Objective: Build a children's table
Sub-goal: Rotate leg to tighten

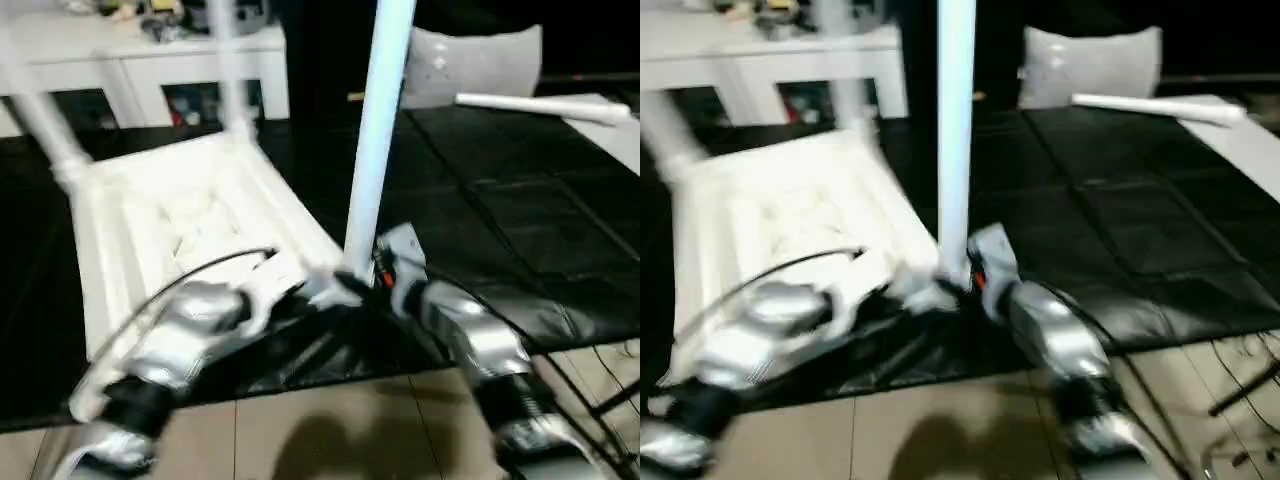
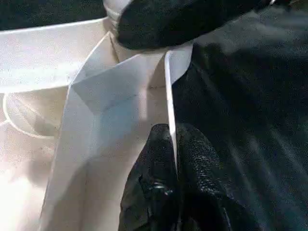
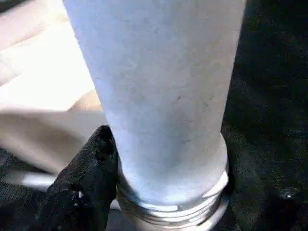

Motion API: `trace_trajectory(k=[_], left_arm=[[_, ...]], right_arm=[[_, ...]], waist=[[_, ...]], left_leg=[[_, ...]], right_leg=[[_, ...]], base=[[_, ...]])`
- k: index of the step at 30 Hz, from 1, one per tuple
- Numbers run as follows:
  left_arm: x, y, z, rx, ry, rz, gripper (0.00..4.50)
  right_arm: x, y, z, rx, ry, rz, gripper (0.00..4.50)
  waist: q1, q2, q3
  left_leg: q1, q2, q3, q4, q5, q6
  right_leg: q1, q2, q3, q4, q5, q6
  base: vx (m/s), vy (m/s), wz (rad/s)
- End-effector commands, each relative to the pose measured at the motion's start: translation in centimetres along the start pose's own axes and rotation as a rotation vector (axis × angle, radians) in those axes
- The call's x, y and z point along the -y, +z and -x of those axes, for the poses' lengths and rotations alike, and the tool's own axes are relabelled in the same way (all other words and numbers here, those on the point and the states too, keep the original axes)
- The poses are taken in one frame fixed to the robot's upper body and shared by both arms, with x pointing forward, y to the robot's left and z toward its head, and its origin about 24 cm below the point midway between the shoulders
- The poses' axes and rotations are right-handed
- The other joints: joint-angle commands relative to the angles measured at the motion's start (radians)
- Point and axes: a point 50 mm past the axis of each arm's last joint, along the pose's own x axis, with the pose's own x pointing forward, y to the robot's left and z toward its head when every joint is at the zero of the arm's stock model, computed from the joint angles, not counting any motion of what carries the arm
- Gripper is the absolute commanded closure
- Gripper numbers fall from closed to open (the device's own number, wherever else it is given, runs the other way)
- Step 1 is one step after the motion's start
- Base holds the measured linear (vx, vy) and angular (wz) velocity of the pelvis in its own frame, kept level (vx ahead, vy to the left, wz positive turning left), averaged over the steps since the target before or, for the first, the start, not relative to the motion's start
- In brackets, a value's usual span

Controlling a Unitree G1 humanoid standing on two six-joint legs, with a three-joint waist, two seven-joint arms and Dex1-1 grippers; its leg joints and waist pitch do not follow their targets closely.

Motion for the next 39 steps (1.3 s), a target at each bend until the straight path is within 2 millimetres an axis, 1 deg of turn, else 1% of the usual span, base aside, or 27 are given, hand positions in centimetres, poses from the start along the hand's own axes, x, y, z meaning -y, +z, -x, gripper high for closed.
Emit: trace_trajectory(k=[1, 3, 4, 5, 6, 7, 8, 9, 10, 11, 13, 16, 18, 19, 22, 24, 26, 27, 29, 31, 33, 34, 35, 36, 37, 38, 39], left_arm=[[3.0, 2.5, -2.5, 0.073, -0.14, -0.061, 4.5], [2.0, 2.2, -2.4, 0.015, -0.068, -0.147, 4.5], [1.7, 2.1, -2.3, 0.006, -0.055, -0.154, 4.5], [1.4, 2.1, -2.2, 0.002, -0.04, -0.152, 4.5], [1.1, 2.1, -2.1, 0.001, -0.028, -0.15, 4.5], [0.9, 2.1, -2.0, 0.0, -0.018, -0.149, 4.5], [0.5, 2.0, -1.8, -0.006, 0.0, -0.152, 4.5], [0.3, 2.0, -1.7, -0.011, 0.014, -0.154, 4.5], [-0.1, 1.9, -1.6, -0.017, 0.032, -0.155, 4.5], [-0.8, 1.9, -1.5, -0.029, 0.083, -0.149, 4.5], [-1.2, 1.9, -1.5, -0.031, 0.115, -0.143, 4.5], [-2.3, 2.1, -1.7, -0.005, 0.209, -0.101, 4.5], [-2.6, 2.2, -1.8, 0.007, 0.227, -0.094, 4.5], [-2.6, 2.3, -1.9, 0.019, 0.235, -0.097, 4.5], [-2.6, 3.0, -2.3, 0.067, 0.247, -0.137, 4.5], [-2.5, 3.7, -2.5, 0.129, 0.252, -0.124, 4.5], [-2.4, 4.0, -2.5, 0.156, 0.238, -0.098, 4.06], [-2.4, 4.0, -2.5, 0.16, 0.232, -0.089, 3.95], [-2.6, 4.1, -2.3, 0.17, 0.248, -0.098, 3.8], [-3.1, 4.2, -1.7, 0.194, 0.291, -0.1, 3.58], [-3.3, 4.2, -1.2, 0.212, 0.305, -0.079, 3.58], [-3.4, 4.1, -0.9, 0.213, 0.313, -0.071, 3.58], [-3.7, 3.9, -0.2, 0.216, 0.326, -0.062, 3.58], [-3.7, 3.9, -0.1, 0.216, 0.327, -0.061, 3.58], [-4.0, 3.7, 1.0, 0.222, 0.345, -0.051, 3.58], [-4.0, 3.7, 1.0, 0.222, 0.345, -0.051, 3.58], [-4.6, 3.3, 2.6, 0.204, 0.378, -0.052, 3.58]], right_arm=[[-1.3, 0.8, -1.2, 0.03, -0.007, -0.016, 1.03], [-0.5, 0.9, -0.7, 0.059, -0.048, 0.002, 0.96], [-0.4, 0.8, -0.5, 0.057, -0.052, 0.021, 0.96], [-0.4, 0.6, -0.4, 0.047, -0.035, 0.006, 0.68], [-0.4, 0.3, -0.1, 0.04, -0.02, 0.0, 0.68], [-0.4, 0.2, 0.0, 0.037, -0.012, -0.005, 0.59], [-0.2, -0.1, 0.4, 0.032, -0.016, 0.005, 0.53], [-0.1, -0.3, 0.6, 0.029, -0.026, 0.018, 0.42], [0.2, -0.5, 0.9, 0.033, -0.042, 0.01, 0.29], [0.6, -0.5, 1.7, 0.07, -0.068, -0.01, 0.21], [0.8, -0.5, 2.1, 0.091, -0.087, -0.014, 0.1], [1.5, -0.4, 3.3, 0.143, -0.156, -0.006, 0.04], [1.7, -0.3, 3.7, 0.154, -0.175, -0.015, 0.04], [1.9, -0.1, 3.9, 0.167, -0.187, -0.017, 0.04], [2.0, 0.3, 4.4, 0.195, -0.196, -0.055, 0.04], [1.9, 0.1, 4.4, 0.173, -0.2, -0.037, 0.04], [1.7, 0.1, 4.4, 0.164, -0.188, -0.026, 0.0], [1.6, 0.1, 4.3, 0.16, -0.184, -0.021, 0.0], [1.4, 0.0, 4.1, 0.144, -0.171, -0.006, 0.0], [1.2, 0.0, 3.9, 0.123, -0.156, 0.004, 0.0], [1.1, -0.1, 3.8, 0.102, -0.134, 0.01, 0.0], [1.0, -0.2, 3.7, 0.089, -0.12, 0.018, 0.0], [0.7, -0.4, 3.6, 0.061, -0.088, 0.036, 0.0], [0.7, -0.4, 3.6, 0.058, -0.084, 0.038, 0.0], [0.4, -0.6, 3.5, 0.03, -0.043, 0.06, 0.0], [0.4, -0.6, 3.5, 0.03, -0.043, 0.06, 0.0], [0.1, -0.7, 3.4, 0.013, -0.014, 0.076, 0.0]], waist=[[0.006, 0.008, -0.04], [0.013, 0.007, -0.044], [0.021, 0.012, -0.049], [0.024, 0.009, -0.05], [0.033, 0.008, -0.054], [0.037, 0.009, -0.055], [0.041, 0.011, -0.06], [0.05, 0.011, -0.065], [0.056, 0.01, -0.064], [0.058, 0.008, -0.062], [0.064, 0.009, -0.057], [0.064, 0.008, -0.05], [0.06, 0.005, -0.05], [0.054, 0.006, -0.048], [0.053, 0.005, -0.051], [0.054, 0.006, -0.052], [0.056, 0.003, -0.053], [0.059, 0.006, -0.054], [0.064, 0.01, -0.064], [0.063, -0.001, -0.069], [0.064, 0.002, -0.073], [0.064, 0.0, -0.068], [0.064, -0.002, -0.066], [0.064, -0.001, -0.063], [0.064, -0.002, -0.06], [0.064, -0.001, -0.057], [0.065, 0.0, -0.058]], left_leg=[[-0.007, 0.069, -0.044, -0.087, -0.325, 0.015], [0.001, 0.068, -0.04, -0.086, -0.307, 0.018], [-0.001, 0.071, -0.039, -0.084, -0.271, 0.02], [-0.002, 0.072, -0.035, -0.083, -0.254, 0.023], [-0.001, 0.072, -0.031, -0.079, -0.217, 0.033], [-0.003, 0.072, -0.029, -0.077, -0.194, 0.038], [-0.014, 0.07, -0.03, -0.073, -0.138, 0.053], [-0.017, 0.072, -0.031, -0.068, -0.075, 0.071], [-0.02, 0.073, -0.029, -0.065, -0.043, 0.088], [-0.019, 0.072, -0.027, -0.065, -0.048, 0.092], [-0.02, 0.072, -0.027, -0.069, -0.095, 0.086], [-0.015, 0.07, -0.029, -0.077, -0.185, 0.048], [-0.019, 0.07, -0.033, -0.081, -0.192, 0.044], [-0.026, 0.068, -0.035, -0.082, -0.191, 0.047], [-0.02, 0.064, -0.03, -0.075, -0.164, 0.064], [-0.023, 0.066, -0.031, -0.074, -0.134, 0.073], [-0.024, 0.066, -0.029, -0.072, -0.111, 0.084], [-0.025, 0.066, -0.028, -0.07, -0.098, 0.089], [-0.025, 0.068, -0.028, -0.064, -0.055, 0.097], [-0.034, 0.069, -0.03, -0.057, 0.001, 0.128], [-0.04, 0.071, -0.031, -0.049, 0.043, 0.151], [-0.041, 0.07, -0.029, -0.047, 0.037, 0.164], [-0.04, 0.07, -0.028, -0.047, 0.022, 0.162], [-0.041, 0.069, -0.027, -0.049, -0.008, 0.155], [-0.04, 0.07, -0.025, -0.051, -0.04, 0.139], [-0.042, 0.07, -0.026, -0.053, -0.05, 0.133], [-0.034, 0.071, -0.025, -0.054, -0.07, 0.115]], right_leg=[[0.035, -0.098, 0.064, -0.101, -0.453, -0.087], [0.03, -0.099, 0.072, -0.097, -0.399, -0.11], [0.032, -0.1, 0.076, -0.086, -0.331, -0.133], [0.031, -0.098, 0.078, -0.083, -0.298, -0.144], [0.033, -0.097, 0.081, -0.073, -0.233, -0.166], [0.034, -0.098, 0.083, -0.069, -0.2, -0.176], [0.044, -0.1, 0.082, -0.057, -0.134, -0.19], [0.044, -0.098, 0.08, -0.048, -0.064, -0.193], [0.043, -0.099, 0.081, -0.045, -0.025, -0.2], [0.041, -0.1, 0.081, -0.047, -0.026, -0.202], [0.043, -0.103, 0.08, -0.056, -0.102, -0.189], [0.039, -0.101, 0.077, -0.082, -0.3, -0.124], [0.042, -0.101, 0.076, -0.081, -0.321, -0.11], [0.046, -0.101, 0.074, -0.085, -0.333, -0.101], [0.039, -0.1, 0.077, -0.087, -0.324, -0.098], [0.039, -0.099, 0.076, -0.083, -0.292, -0.105], [0.04, -0.1, 0.076, -0.079, -0.265, -0.119], [0.04, -0.102, 0.076, -0.075, -0.252, -0.13], [0.042, -0.103, 0.078, -0.064, -0.176, -0.148], [0.04, -0.099, 0.076, -0.045, -0.058, -0.168], [0.039, -0.102, 0.075, -0.03, 0.009, -0.193], [0.033, -0.101, 0.075, -0.035, 0.007, -0.199], [0.033, -0.101, 0.075, -0.036, -0.013, -0.2], [0.036, -0.103, 0.073, -0.04, -0.065, -0.198], [0.035, -0.104, 0.074, -0.045, -0.124, -0.186], [0.035, -0.103, 0.073, -0.049, -0.153, -0.179], [0.032, -0.102, 0.074, -0.052, -0.194, -0.165]], base=[[0.0, 0.0, 0.0], [0.0, 0.0, 0.0], [0.0, 0.0, 0.0], [0.0, 0.0, 0.0], [0.0, 0.0, 0.0], [0.0, 0.0, 0.0], [0.0, 0.0, 0.0], [0.0, 0.0, 0.0], [0.0, 0.0, 0.0], [0.0, 0.0, 0.0], [0.0, 0.0, 0.0], [0.0, 0.0, 0.0], [0.0, 0.0, 0.0], [0.0, 0.0, 0.0], [0.0, 0.0, 0.0], [0.0, 0.0, 0.0], [0.0, 0.0, 0.0], [0.0, 0.0, 0.0], [0.0, 0.0, 0.0], [0.0, 0.0, 0.0], [0.0, 0.0, 0.0], [0.0, 0.0, 0.0], [0.0, 0.0, 0.0], [0.0, 0.0, 0.0], [0.0, 0.0, 0.0], [0.0, 0.0, 0.0], [0.0, 0.0, 0.0]])
